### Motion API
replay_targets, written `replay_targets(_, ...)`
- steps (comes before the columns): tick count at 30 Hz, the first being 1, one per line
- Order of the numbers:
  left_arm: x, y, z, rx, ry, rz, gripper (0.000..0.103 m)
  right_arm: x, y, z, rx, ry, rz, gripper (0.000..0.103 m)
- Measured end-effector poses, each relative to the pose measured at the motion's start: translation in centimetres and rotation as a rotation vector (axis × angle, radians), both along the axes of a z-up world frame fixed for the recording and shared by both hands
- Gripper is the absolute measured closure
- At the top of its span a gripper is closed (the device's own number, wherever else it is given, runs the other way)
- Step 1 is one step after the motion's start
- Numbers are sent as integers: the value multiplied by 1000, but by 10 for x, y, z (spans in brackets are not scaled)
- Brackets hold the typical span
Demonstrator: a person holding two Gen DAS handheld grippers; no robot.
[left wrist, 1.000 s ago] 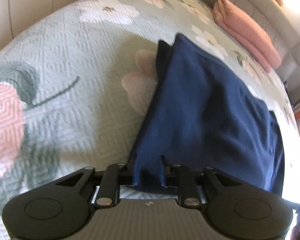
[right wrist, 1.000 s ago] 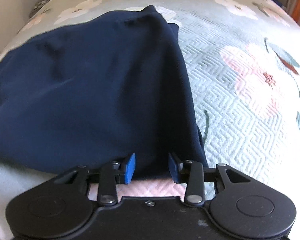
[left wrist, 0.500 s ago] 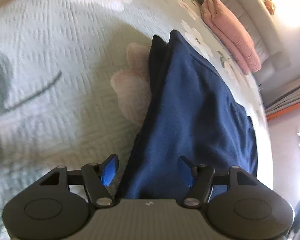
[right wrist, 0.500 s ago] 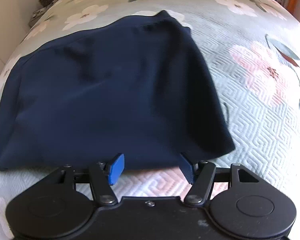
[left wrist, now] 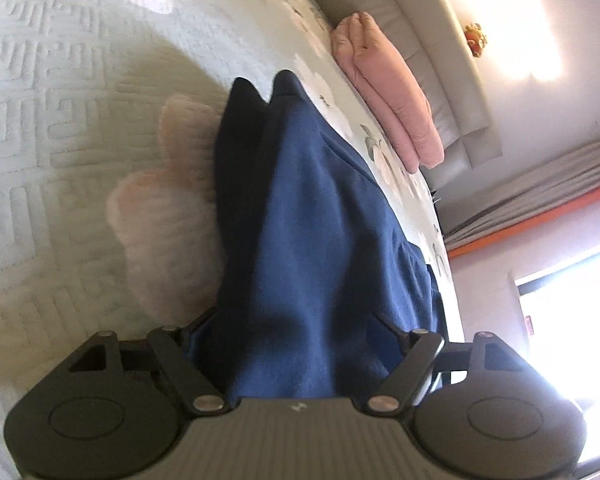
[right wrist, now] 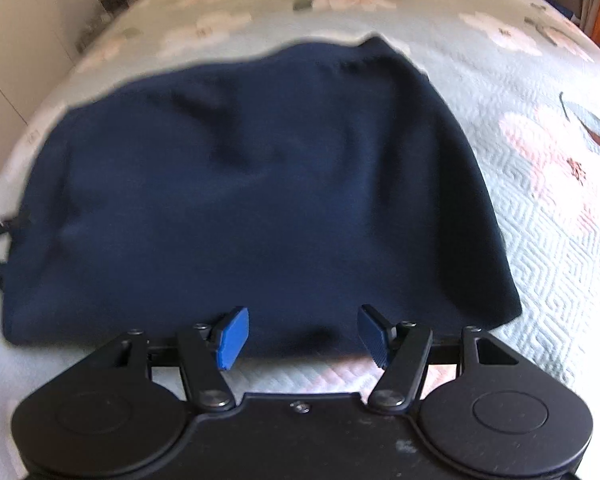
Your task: Fold large clothes
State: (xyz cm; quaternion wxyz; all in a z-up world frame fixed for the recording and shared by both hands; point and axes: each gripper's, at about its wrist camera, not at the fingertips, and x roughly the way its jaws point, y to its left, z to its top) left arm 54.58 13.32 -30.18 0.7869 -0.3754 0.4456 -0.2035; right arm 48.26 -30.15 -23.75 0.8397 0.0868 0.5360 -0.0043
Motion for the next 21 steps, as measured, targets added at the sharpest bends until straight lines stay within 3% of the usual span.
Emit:
replay_targets(4, -13, -2, -7, -40, 31, 46, 52, -2, 9, 25, 70, -165, 36, 29)
replay_targets(5, -14, -2, -9, -38, 40, 60, 57, 0, 14, 29, 93, -202, 48, 33)
replay_targets(6, -13, -2, -10, -33, 52, 69, 71, 4, 20, 30, 113, -218, 61, 37)
replay_targets(8, -13, -2, -10, -64, 60, 95, 80, 16, 36, 28, 138, -213, 104, 71)
replay_targets(10, -17, -5, 4, -66, 18, 116, 84, 24, 52, 21, 140, -195, 155, 85)
replay_targets(13, -20, -10, 40, -84, -46, 131, 85, 24, 65, 8, 112, -150, 204, 85)
replay_targets(16, -19, -36, 78, -46, -114, 68, 85, 26, 67, -6, 129, -99, 219, 85)
replay_targets(21, -10, -116, 127, 70, -190, -70, 85, 41, 42, -18, 283, -45, 173, 85)
